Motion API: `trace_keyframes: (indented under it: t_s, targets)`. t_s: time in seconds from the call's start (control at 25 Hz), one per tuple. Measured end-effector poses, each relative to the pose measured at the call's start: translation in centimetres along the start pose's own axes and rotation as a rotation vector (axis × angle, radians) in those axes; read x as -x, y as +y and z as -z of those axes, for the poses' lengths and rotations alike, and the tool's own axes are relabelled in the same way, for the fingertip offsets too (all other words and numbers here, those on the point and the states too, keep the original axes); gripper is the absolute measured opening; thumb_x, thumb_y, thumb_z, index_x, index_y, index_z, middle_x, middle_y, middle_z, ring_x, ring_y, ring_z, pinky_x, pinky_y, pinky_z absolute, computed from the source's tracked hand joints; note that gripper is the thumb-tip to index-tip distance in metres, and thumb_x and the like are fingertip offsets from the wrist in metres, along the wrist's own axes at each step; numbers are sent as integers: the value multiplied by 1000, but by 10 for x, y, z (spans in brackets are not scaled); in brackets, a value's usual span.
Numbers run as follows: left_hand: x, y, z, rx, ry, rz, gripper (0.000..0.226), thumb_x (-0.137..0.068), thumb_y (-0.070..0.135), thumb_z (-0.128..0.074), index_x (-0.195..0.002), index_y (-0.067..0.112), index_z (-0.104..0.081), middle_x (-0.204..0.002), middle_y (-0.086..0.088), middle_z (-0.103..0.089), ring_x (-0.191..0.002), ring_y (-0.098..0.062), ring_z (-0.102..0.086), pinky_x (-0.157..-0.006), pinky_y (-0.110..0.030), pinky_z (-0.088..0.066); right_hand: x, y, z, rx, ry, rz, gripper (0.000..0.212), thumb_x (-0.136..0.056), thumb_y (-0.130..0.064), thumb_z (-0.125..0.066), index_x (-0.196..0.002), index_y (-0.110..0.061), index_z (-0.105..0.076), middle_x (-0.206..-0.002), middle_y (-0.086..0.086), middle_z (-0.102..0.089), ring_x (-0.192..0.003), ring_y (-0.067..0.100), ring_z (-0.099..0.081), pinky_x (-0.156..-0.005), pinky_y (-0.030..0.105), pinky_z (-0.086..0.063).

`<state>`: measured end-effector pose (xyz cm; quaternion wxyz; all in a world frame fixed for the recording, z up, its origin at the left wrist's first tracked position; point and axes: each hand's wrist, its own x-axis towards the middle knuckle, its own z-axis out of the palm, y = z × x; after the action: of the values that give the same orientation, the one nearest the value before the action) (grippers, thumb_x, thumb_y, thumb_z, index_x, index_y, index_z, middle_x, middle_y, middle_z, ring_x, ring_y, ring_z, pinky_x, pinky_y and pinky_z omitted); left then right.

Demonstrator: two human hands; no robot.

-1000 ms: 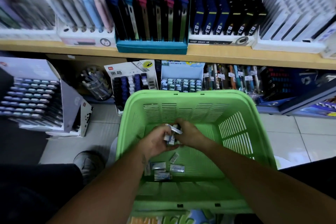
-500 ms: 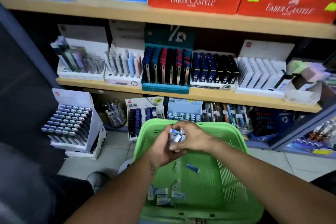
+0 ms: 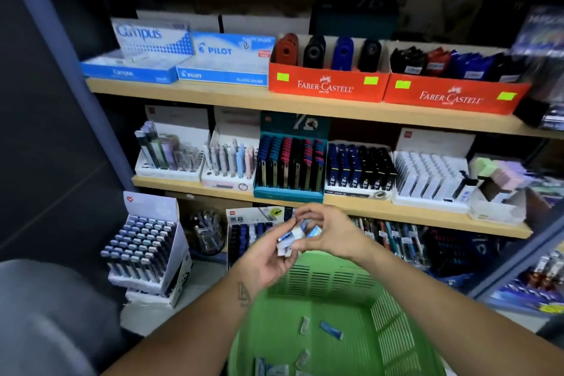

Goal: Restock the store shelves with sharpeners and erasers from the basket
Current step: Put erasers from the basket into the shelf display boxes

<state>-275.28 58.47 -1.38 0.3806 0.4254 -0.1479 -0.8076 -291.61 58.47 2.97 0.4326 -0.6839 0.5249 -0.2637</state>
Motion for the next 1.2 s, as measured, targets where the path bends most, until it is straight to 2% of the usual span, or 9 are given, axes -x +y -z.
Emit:
trace_keyframes:
  t_s: [0.16,0.28,0.48,0.6,0.72,0.8,0.92,1.04,1.2]
  targets:
    - [21,44,-15,-31,-40,-140,27,-75,13,-77,-100,7,-69,-83,-10,-73,-51,-14,-63,-39,-18,-50,-14,-35,7,-108,118,116,48,-66,-13,-91,-110,-12,-71,-99,-2,-75,-91,11,-69,-84,19,-54]
    - [44,85,-25,-46,-11,-264,26,-73,11,-76,-97,11,-67,-84,-11,-73,-57,-15,-65,-38,-17,-46,-27,-71,10,-282,167,129,39,-72,-10,-87,-109,-9,-74,-80,-3,-74,-72,9,-68,-67,21,-54]
    - [85,161,-38,-19,-53,-431,7,-86,6,-68,-88,13,-69,-86,-12,-72,-60,-17,-69,-36,-13,-43,-61,-143,9,-418,243,304,21,-79,-6,-81,-98,-13,-77,-86,4,-77,-77,10,-68,-74,23,-53]
    - [100,205,-38,9,-127,-542,26,-77,12,-71,-103,10,-67,-88,-11,-69,-63,-15,-67,-37,-11,-44,-90,-191,11,-444,296,403,13,-81,-8,-80,-92,-13,-77,-88,5,-77,-82,13,-71,-75,23,-55]
    - [107,242,-31,-7,-174,-612,45,-76,14,-73,-118,6,-62,-90,-14,-68,-66,-17,-65,-36,-11,-43,-113,-228,11,-512,264,320,16,-84,-2,-76,-99,-4,-74,-86,10,-76,-77,17,-72,-67,22,-56]
    - [109,264,-22,-31,-167,-645,46,-74,14,-74,-118,7,-61,-91,-15,-67,-67,-18,-63,-34,-11,-40,-128,-245,11,-506,256,271,15,-84,0,-75,-99,0,-72,-80,10,-74,-67,17,-68,-57,22,-54]
    - [114,288,-11,-117,-135,-667,41,-74,15,-75,-112,6,-66,-89,-15,-67,-67,-18,-62,-35,-12,-39,-150,-263,9,-430,269,249,13,-82,-6,-79,-93,-1,-74,-71,7,-72,-58,16,-60,-48,23,-47]
    - [118,303,-7,-164,-68,-667,33,-74,14,-77,-106,7,-69,-85,-13,-67,-65,-19,-62,-35,-12,-40,-167,-274,8,-372,283,249,5,-82,-8,-80,-84,-7,-76,-71,1,-73,-58,11,-60,-49,21,-47]
    - [119,322,1,-49,34,-688,12,-86,4,-72,-97,6,-68,-81,-13,-66,-62,-18,-61,-35,-12,-41,-181,-285,5,-408,186,279,13,-85,-4,-75,-98,-3,-74,-75,6,-74,-62,13,-64,-52,20,-48]
